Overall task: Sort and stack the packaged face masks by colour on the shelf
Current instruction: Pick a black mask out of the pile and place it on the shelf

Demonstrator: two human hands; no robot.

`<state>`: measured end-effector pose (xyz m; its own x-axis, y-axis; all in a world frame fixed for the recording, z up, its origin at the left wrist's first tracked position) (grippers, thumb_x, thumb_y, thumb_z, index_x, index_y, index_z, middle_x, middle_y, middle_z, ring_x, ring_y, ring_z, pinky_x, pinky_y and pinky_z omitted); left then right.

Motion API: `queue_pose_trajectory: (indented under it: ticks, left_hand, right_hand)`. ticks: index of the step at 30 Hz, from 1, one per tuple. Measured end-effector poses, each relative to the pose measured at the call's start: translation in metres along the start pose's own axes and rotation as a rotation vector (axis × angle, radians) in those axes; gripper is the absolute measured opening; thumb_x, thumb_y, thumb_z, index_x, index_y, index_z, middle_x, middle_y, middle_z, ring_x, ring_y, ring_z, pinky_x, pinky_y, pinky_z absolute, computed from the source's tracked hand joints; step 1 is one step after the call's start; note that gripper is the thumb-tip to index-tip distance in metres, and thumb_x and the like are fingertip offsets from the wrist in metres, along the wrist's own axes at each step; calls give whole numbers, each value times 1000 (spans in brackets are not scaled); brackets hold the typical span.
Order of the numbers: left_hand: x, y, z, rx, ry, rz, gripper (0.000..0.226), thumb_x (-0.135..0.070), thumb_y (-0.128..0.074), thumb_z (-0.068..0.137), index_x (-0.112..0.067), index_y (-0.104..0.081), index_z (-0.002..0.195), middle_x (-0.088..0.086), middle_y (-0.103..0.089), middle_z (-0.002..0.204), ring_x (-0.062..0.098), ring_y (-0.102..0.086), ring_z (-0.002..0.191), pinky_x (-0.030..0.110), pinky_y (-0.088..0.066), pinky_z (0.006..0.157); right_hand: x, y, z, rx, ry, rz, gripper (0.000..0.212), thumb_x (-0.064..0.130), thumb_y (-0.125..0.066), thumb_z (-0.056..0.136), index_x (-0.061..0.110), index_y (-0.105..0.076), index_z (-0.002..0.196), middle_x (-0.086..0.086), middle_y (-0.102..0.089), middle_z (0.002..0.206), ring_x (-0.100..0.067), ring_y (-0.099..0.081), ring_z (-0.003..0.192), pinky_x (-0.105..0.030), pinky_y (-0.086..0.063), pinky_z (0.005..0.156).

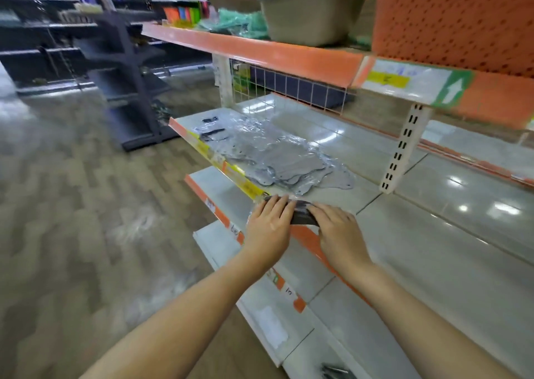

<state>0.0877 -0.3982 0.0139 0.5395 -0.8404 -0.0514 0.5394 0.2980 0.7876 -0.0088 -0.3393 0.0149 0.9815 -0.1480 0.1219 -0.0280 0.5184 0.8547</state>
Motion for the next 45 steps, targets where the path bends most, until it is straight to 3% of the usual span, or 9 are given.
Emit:
queue_pose_trajectory:
  ticks: [2,4,9,14,20,28,37,41,45]
  left_hand:
    - [30,3,-1,3,26,13,40,-14,-42,81,-4,-65,112,13,-66,114,32,-63,105,43,-49,93]
    - [61,7,-2,14,53,30,40,-16,-44,80,-5,-65,112,12,-66,113,31,-63,103,42,-48,90]
    - [131,13,-4,16,109,117,41,-16,-44,79,-5,-65,112,10,-67,111,29,-63,102,40,-45,90]
    - [193,3,6,-7,187,156,38,-16,-42,85,-4,-66,113,9,-67,113,28,-63,105,40,-48,91]
    - [258,-8,33,-44,198,164,44,-10,-40,82,-3,-63,119,10,-65,120,28,-62,111,41,-47,96]
    - [333,-26,74,-48,171,126,50,-3,-38,76,-10,-51,124,5,-63,125,25,-60,116,38,-38,98]
    - [420,-77,99,-47,178,136,44,-9,-39,81,-9,-69,112,3,-68,117,24,-64,110,38,-51,92]
    - [479,-92,118,-46,158,93,42,-11,-41,77,-11,-73,104,1,-70,109,23,-67,101,34,-37,94]
    - [530,-102,139,-18,134,16,42,-12,-41,77,-14,-74,102,-2,-71,106,21,-68,99,33,-38,92]
  right_hand:
    - [18,-15,19,-18,52,7,42,26,-71,74,11,-67,113,-5,-68,114,-26,-65,96,-36,-49,80]
    - [38,-32,38,-7,93,25,59,9,-83,59,11,-66,114,-5,-67,115,-26,-65,99,-36,-49,81]
    - [90,-59,85,-84,189,91,53,-5,-67,64,8,-66,115,-7,-66,115,-29,-63,99,-40,-50,81]
    - [125,-80,129,-160,314,213,42,4,-42,80,6,-67,114,-8,-65,117,-25,-60,102,-38,-45,86]
    - [143,-116,195,-217,468,305,41,-2,-62,78,8,-67,117,-5,-65,120,-20,-57,109,-32,-42,93]
    - [158,-168,281,-190,556,253,44,7,-46,82,15,-67,120,-2,-64,122,-18,-56,113,-33,-38,97]
    - [180,-242,342,-104,527,204,53,3,-42,76,18,-67,120,1,-64,123,-17,-58,114,-35,-36,99]
    - [199,-275,383,-69,472,187,61,-1,-41,67,17,-66,120,1,-63,123,-16,-54,116,-33,-34,100]
    - [219,-299,422,-60,367,179,71,-12,-54,53,14,-67,118,0,-63,122,-15,-50,117,-26,-23,107]
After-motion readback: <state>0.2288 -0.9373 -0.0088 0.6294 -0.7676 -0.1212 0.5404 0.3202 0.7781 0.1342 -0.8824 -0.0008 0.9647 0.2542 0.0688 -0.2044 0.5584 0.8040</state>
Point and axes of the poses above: each hand's wrist, its own z-axis towards the middle knuckle, its own y-axis out of the back of the hand, x = y × z, the point moved 9 cm from there along z, towards the middle knuckle
